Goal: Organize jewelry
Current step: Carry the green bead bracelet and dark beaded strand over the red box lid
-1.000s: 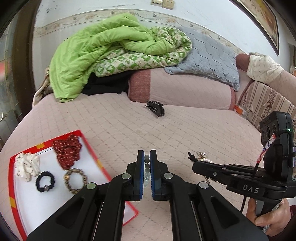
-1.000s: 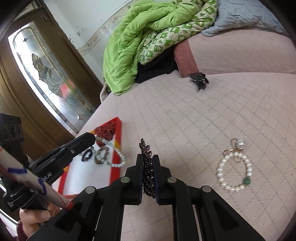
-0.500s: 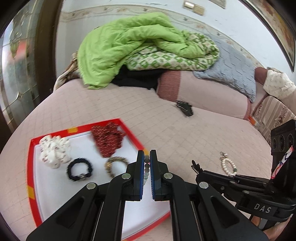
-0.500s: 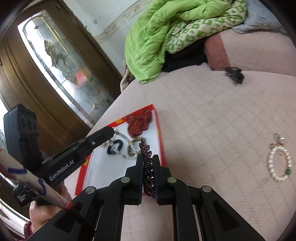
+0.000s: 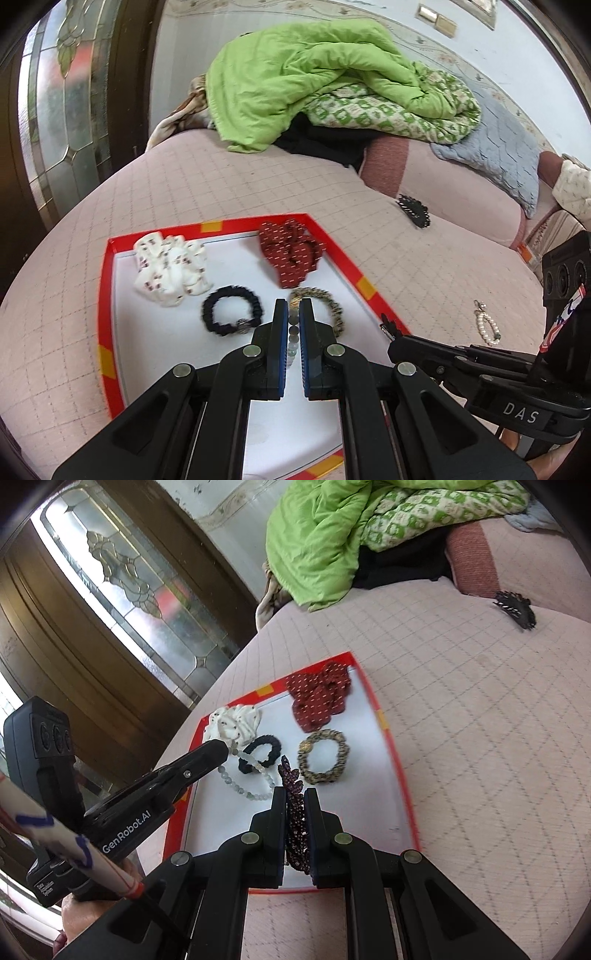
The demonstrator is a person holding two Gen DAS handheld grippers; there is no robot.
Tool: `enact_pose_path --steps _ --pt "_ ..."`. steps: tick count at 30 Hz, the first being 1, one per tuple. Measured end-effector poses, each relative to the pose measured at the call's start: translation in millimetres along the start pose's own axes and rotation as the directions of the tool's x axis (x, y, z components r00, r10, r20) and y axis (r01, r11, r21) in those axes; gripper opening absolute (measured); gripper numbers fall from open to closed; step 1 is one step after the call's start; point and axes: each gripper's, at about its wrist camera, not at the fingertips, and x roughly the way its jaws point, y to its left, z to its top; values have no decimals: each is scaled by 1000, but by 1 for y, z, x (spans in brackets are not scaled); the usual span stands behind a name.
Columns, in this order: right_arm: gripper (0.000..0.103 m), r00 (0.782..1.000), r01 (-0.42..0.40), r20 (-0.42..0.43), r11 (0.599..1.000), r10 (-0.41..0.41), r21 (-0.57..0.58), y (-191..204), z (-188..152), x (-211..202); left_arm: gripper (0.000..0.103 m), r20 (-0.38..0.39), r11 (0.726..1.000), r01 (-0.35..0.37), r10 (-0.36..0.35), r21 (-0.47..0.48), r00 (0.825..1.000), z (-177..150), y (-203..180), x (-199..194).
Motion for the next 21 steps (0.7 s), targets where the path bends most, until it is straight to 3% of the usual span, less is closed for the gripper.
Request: enact_pose_path --steps 21 --pt "11 991 78 -105 996 -83 -51 26 5 65 6 -95 989 -104 94 -108 991 -15 68 9"
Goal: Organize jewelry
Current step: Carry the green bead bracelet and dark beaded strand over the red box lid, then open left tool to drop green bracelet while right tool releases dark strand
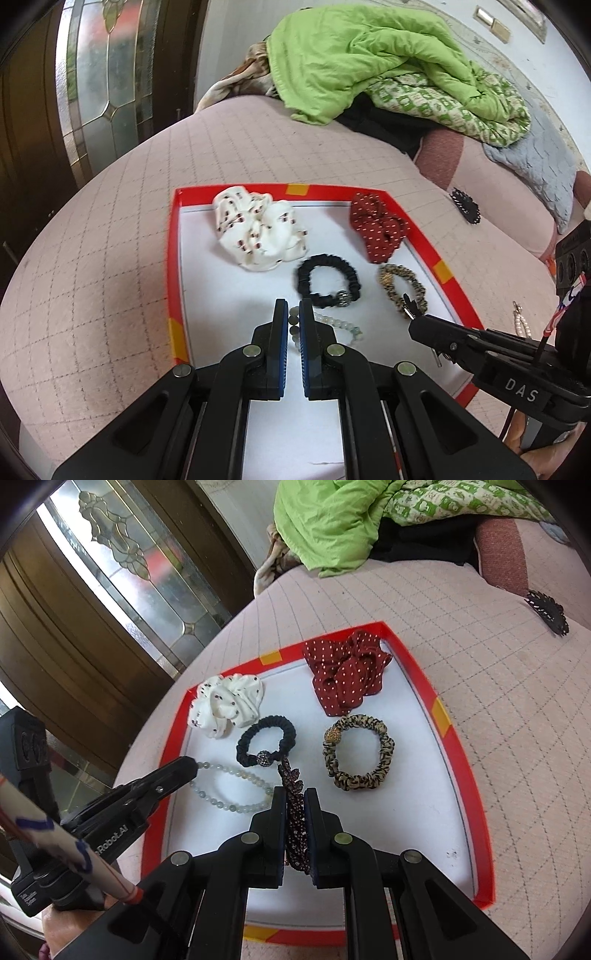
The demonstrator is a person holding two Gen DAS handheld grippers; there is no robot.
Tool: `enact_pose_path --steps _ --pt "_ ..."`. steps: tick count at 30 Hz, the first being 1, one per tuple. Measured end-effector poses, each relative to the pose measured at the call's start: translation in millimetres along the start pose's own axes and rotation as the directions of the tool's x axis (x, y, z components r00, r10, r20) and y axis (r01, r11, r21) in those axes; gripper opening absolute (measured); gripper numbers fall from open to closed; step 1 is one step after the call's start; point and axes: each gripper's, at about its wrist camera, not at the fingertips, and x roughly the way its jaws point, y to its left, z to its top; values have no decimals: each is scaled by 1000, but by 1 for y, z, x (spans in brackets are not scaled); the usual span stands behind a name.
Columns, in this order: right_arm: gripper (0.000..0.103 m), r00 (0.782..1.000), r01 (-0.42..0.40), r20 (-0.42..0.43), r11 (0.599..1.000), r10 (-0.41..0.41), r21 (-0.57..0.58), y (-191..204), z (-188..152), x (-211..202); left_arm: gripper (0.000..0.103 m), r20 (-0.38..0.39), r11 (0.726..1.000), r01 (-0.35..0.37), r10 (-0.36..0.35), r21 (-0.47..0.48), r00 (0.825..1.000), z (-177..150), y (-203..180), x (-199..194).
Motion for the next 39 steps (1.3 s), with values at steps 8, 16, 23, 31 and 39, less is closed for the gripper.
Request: enact_pose_path --steps 8,16,23,31,39 --pt "11 999 40 -31 999 -40 -5 1 4 18 6 -21 999 -32 32 -7 999 0 7 7" --pt "11 997 61 -49 998 -61 1 1 11 30 6 -42 999 -41 41 -5 998 0 8 15" --pt "11 996 72 -51 997 -72 -6 3 13 34 6 -53 999 -48 48 0 997 -1 7 19" --pt "11 996 75 -52 997 -75 -12 6 15 36 6 -58 999 -52 52 2 997 -1 6 20" --pt "12 995 77 -58 997 -78 -22 8 15 37 6 -60 998 -55 55 3 997 -1 6 21"
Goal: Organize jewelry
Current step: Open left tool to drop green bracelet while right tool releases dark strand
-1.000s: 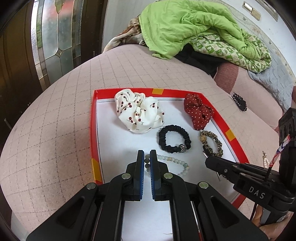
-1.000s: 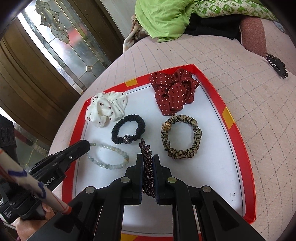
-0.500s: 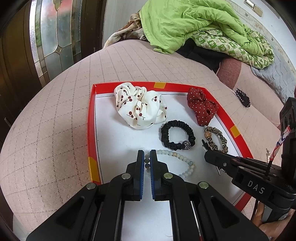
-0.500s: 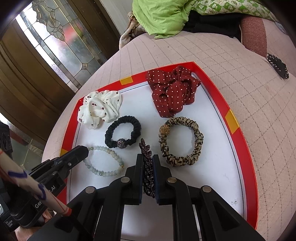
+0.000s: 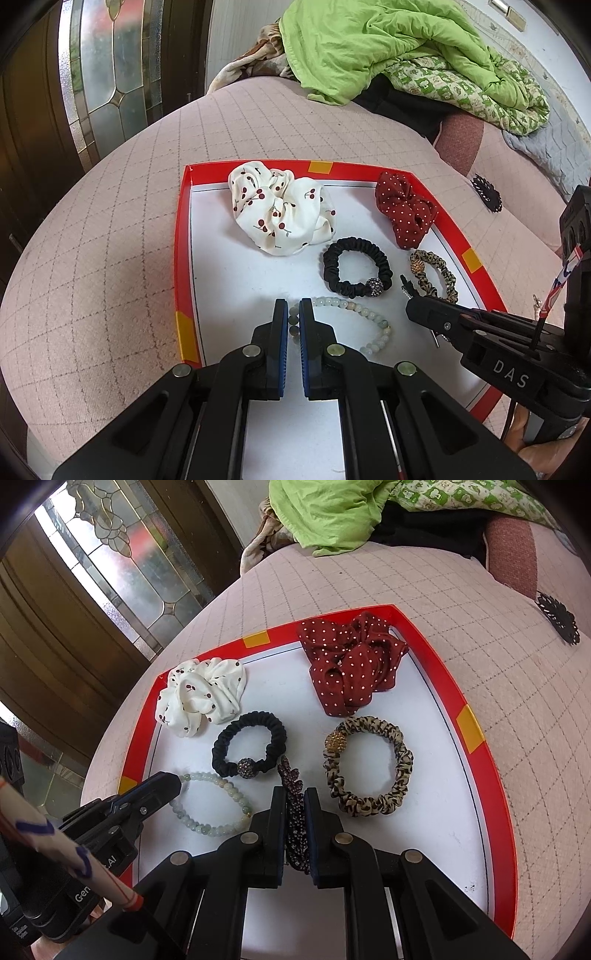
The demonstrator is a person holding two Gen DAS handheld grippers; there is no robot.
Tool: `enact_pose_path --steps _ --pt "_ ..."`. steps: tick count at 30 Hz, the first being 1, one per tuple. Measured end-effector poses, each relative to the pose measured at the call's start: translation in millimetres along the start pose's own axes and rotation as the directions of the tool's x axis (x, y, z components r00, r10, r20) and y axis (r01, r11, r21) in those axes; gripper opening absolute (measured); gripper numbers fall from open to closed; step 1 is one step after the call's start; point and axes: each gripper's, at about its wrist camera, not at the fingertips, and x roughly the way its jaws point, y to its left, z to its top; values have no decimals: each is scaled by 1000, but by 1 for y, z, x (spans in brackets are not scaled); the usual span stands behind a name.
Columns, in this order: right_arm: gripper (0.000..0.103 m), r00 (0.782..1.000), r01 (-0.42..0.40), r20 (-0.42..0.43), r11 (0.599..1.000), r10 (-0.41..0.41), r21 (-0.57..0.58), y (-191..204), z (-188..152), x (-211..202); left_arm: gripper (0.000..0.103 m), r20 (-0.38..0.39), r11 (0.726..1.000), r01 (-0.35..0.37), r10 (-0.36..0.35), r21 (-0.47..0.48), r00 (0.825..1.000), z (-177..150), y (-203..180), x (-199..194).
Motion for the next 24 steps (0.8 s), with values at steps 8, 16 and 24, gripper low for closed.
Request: enact_pose_path --steps 8,16,24 --pt "13 1000 -1 -2 1000 1 1 1 0 0 6 0 1000 -4 4 -2 1000 0 0 0" --pt "13 1000 0 -3 1000 0 8 0 -1 -1 6 -2 1000 -12 12 -5 1000 -1 0 0" --pt "13 1000 -6 -3 1000 6 11 -2 -1 -5 21 14 1000 -18 18 -10 1000 -1 -1 -4"
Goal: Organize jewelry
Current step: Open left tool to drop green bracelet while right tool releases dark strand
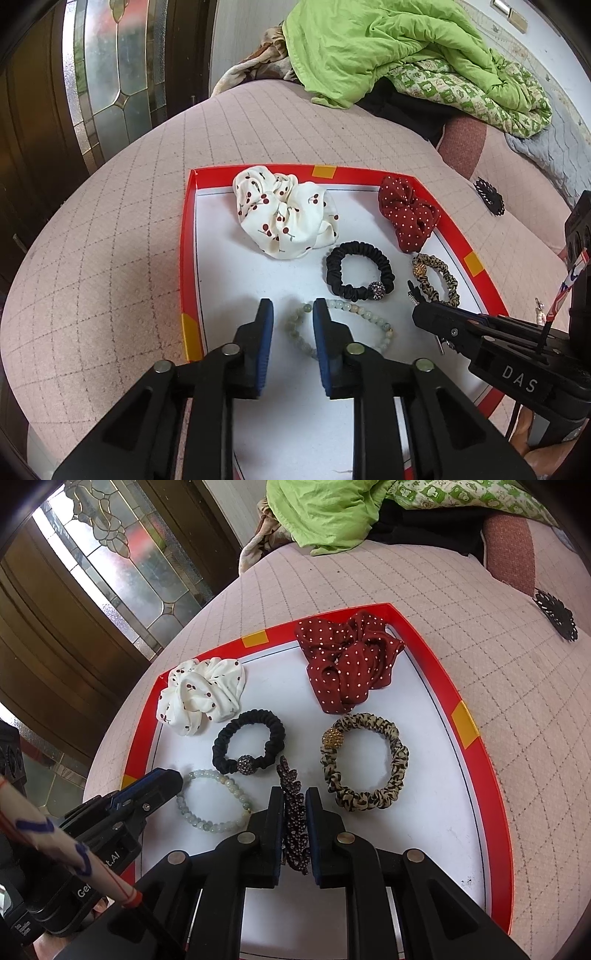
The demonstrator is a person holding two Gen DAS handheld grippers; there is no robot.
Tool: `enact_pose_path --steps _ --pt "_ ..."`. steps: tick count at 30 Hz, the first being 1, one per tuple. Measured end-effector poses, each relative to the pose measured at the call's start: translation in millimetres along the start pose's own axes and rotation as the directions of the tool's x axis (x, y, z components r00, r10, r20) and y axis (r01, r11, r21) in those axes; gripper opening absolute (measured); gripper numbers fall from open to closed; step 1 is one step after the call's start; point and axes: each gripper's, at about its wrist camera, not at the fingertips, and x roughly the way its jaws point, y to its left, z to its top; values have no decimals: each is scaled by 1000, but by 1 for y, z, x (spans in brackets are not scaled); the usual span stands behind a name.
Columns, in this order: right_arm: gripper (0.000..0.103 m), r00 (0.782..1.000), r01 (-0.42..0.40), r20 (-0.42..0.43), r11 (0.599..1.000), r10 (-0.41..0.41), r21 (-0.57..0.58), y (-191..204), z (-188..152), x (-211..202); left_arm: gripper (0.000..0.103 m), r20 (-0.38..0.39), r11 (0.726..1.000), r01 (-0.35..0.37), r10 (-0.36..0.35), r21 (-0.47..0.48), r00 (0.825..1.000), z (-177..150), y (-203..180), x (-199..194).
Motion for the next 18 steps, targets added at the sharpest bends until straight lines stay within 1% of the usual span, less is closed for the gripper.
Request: enact_pose_path --steps 5,7,10,14,18 --pt "14 1000 -1 6 1000 1 -3 2 -1 -4 22 2 1000 -1 1 -1 1000 0 0 0" --pt "14 1000 -2 9 1000 2 -1 2 0 -6 23 5 1000 -3 3 -3 1000 0 0 -1" --pt "14 1000 -4 13 1000 4 3 1 0 -10 28 11 1000 -6 6 -4 1000 0 -1 -2" --pt "20 1000 0 17 1000 0 3 0 1 -12 29 15 1000 -9 9 -3 1000 1 -3 -3" --pt "20 1000 1 21 1000 -1 4 -1 1 -14 29 15 1000 -10 10 -5 1000 1 -3 -3"
